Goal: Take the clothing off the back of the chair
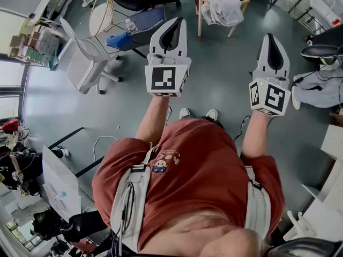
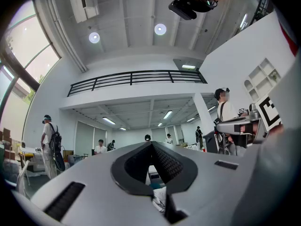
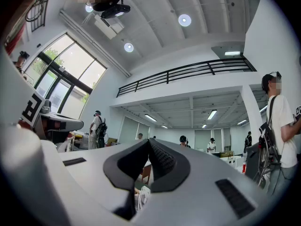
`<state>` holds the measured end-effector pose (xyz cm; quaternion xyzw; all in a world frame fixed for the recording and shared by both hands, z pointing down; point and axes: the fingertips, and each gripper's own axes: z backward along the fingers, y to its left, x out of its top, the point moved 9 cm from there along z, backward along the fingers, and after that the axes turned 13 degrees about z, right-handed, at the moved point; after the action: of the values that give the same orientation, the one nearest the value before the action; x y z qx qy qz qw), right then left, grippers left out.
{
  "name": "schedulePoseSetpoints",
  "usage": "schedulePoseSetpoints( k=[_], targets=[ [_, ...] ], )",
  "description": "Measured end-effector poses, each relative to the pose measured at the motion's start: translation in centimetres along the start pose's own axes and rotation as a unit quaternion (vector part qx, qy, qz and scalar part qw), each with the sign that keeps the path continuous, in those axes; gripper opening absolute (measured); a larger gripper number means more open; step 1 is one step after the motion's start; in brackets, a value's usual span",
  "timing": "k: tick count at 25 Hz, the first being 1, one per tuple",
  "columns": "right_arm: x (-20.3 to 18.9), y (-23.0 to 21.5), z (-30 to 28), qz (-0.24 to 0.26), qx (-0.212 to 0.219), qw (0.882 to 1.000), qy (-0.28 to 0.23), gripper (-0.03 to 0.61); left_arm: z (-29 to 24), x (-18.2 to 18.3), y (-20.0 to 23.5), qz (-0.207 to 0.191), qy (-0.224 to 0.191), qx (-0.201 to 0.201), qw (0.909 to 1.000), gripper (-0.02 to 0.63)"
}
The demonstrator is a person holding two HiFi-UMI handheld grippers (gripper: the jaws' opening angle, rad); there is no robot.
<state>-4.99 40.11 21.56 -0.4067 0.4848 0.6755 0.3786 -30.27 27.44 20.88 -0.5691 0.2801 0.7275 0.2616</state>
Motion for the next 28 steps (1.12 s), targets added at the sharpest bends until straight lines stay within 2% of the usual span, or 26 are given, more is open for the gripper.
schedulePoseSetpoints(
  k=[14, 28],
  targets=[
    [-3.4, -4.4, -0.2, -0.005, -0.001, 1.000, 0.014, 0.023, -3.9, -2.2, -4.5, 0.002, 0.015, -0.014, 0.9998, 0.014],
    [-8.2, -10.6, -0.6, -0.046, 0.028, 0.999, 0.003, 0.023, -7.2, -5.3, -10.9, -0.004, 0.032, 0.010, 0.9994, 0.014]
  ],
)
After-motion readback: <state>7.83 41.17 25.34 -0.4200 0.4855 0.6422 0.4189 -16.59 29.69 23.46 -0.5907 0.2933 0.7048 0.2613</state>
